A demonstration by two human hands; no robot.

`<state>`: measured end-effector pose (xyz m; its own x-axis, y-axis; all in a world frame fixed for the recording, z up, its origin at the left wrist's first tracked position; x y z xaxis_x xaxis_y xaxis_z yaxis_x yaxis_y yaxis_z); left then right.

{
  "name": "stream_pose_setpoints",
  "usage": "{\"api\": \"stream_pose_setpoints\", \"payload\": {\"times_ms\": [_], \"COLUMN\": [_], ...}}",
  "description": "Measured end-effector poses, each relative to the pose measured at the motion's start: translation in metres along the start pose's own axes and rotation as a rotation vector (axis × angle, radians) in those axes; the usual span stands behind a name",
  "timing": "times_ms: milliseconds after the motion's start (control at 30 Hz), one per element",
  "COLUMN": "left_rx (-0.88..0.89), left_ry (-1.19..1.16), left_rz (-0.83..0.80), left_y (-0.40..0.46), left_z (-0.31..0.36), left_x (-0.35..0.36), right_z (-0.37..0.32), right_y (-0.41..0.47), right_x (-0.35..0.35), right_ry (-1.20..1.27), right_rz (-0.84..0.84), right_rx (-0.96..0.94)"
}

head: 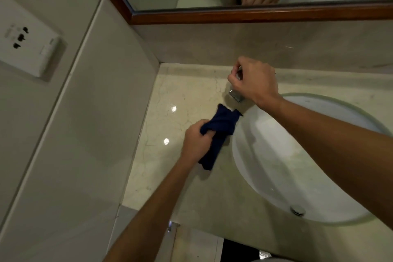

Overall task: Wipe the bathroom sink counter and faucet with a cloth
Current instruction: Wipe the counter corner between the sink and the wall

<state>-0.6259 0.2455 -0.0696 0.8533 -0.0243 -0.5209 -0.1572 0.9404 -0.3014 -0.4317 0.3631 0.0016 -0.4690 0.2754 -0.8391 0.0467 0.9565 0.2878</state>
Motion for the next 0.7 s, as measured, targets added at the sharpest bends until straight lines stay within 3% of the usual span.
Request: {"api": "stream_pose_setpoints", "payload": {"times_ms": [100,167,233,267,333,400,433,500,567,700], "left_rx": [-0.239,-0.32,-0.388,-0.39,-0.287,-0.106,0.016,0.241,0.352,0.282], "left_ry": [-0.314,-0.403,-0.262,-0.082,0.286,0.388,0.417,0.557,0.738,0.785], "left_rz": [-0.163,-0.302,-0.353,-0.271,0.029,0.279,0.315,0.215,0.136,0.117], "left_y": [0.014,0.028,0.052,0.065,0.083,0.073,0.062,0.039,0.03,0.047], "left_z": [0.011,0.013,-0.012,-0.028,-0.052,-0.05,-0.042,-0.027,-0.031,-0.047], "left_x": [-0.033,-0.058,-0.086,-0.104,-0.135,-0.135,-0.121,-0.079,-0.048,-0.048], "right_z": [0.001,0.002,0.002,0.003,0.004,0.005,0.006,0.006,0.005,0.006], "right_y": [0.0,0.0,0.001,0.001,0.002,0.002,0.002,0.002,0.003,0.002], "right_x": [0.001,0.002,0.003,0.003,0.004,0.006,0.007,0.007,0.007,0.008], "right_ry": [0.003,0.006,0.011,0.011,0.004,0.0,-0.003,-0.01,-0.017,-0.014], "right_rz": [0.002,0.0,0.0,0.0,0.005,0.008,0.006,0.009,0.014,0.008], "right_rx": [0.003,0.009,0.013,0.015,0.016,0.014,0.014,0.01,0.005,0.002]}}
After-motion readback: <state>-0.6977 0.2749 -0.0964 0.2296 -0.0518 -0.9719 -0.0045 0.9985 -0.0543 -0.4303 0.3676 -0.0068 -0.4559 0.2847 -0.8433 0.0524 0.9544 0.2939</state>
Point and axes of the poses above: each hand's wrist, its own y-axis towards the middle knuckle, its own x-axis out of the palm, z = x × y, the point moved 6 cm from there along y, towards the middle knuckle, and after that the axes turned 8 degrees about z, right-handed, at the moved point
